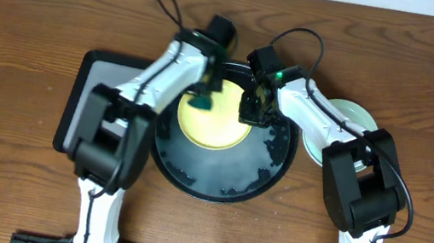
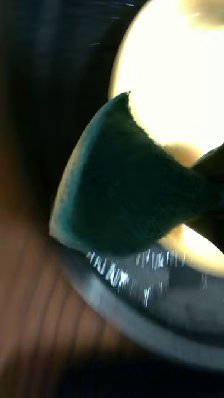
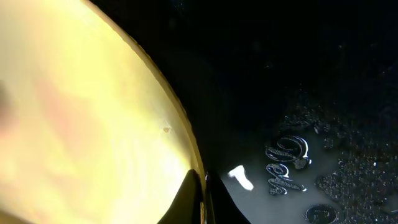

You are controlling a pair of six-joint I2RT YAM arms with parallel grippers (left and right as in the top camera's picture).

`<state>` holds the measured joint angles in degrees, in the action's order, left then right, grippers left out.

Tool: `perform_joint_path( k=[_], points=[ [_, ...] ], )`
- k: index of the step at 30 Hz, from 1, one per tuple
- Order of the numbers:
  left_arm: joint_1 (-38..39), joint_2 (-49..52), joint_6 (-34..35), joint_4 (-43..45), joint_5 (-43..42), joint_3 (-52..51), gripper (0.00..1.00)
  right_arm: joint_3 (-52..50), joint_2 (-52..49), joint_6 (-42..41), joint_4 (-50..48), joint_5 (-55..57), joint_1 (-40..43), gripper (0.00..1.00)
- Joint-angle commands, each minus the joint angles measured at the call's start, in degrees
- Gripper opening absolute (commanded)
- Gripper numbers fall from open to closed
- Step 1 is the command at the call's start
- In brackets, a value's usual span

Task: Clean dirty plates on tray and stack at the side
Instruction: 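Raise the left gripper with sponge back above the dish, then lift the yellow plate with right gripper onto the green plate stack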

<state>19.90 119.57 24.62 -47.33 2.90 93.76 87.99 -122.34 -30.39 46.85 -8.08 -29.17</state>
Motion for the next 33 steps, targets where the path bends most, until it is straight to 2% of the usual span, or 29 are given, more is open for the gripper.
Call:
perform_joint_path(
  k=[1,3,7,9,11,12,16,21,33],
  points=[
    [-3.19,-9.07,0.37,-0.57,3.26,2.93,0.07,-0.79,-0.61,0.7,0.72,1.2,-0.66,0.01],
    [-4.72,-12.48,-0.83,-0.96,1.84,2.93,0.07,-0.79,-0.61,0.7,0.72,1.2,-0.66,0.01],
    [-8.83,-18.93,-0.83,-3.06,1.84,2.93,0.08,-0.79,-0.61,0.72,0.72,1.2,-0.66,0.18],
    [-10.47,-19.93,-0.83,-3.74,1.86,2.91,0.07,-0.79,-0.61,0.76,0.74,1.2,-0.66,0.2],
    [-12.41,-20.0,-0.83,-4.87,1.86,2.91,0.07,-0.79,-0.7,0.9,0.74,1.2,-0.72,0.1],
    [-13.22,-19.85,-0.83,-5.62,1.86,2.84,0.07,-0.79,-0.7,0.9,0.74,1.18,-0.74,0.01],
    [-15.1,-19.63,-1.75,-7.96,1.86,2.73,0.07,-0.76,-0.68,0.98,0.74,0.94,-0.72,0.01],
    [-15.72,-19.63,-3.63,-11.17,1.9,2.69,0.07,-0.02,2.51,6.29,2.4,1.53,-0.72,0.01],
    [-15.72,-19.61,-4.04,-11.39,1.86,2.08,0.08,0.09,17.14,14.08,3.32,31.67,-5.22,0.01]
  ],
)
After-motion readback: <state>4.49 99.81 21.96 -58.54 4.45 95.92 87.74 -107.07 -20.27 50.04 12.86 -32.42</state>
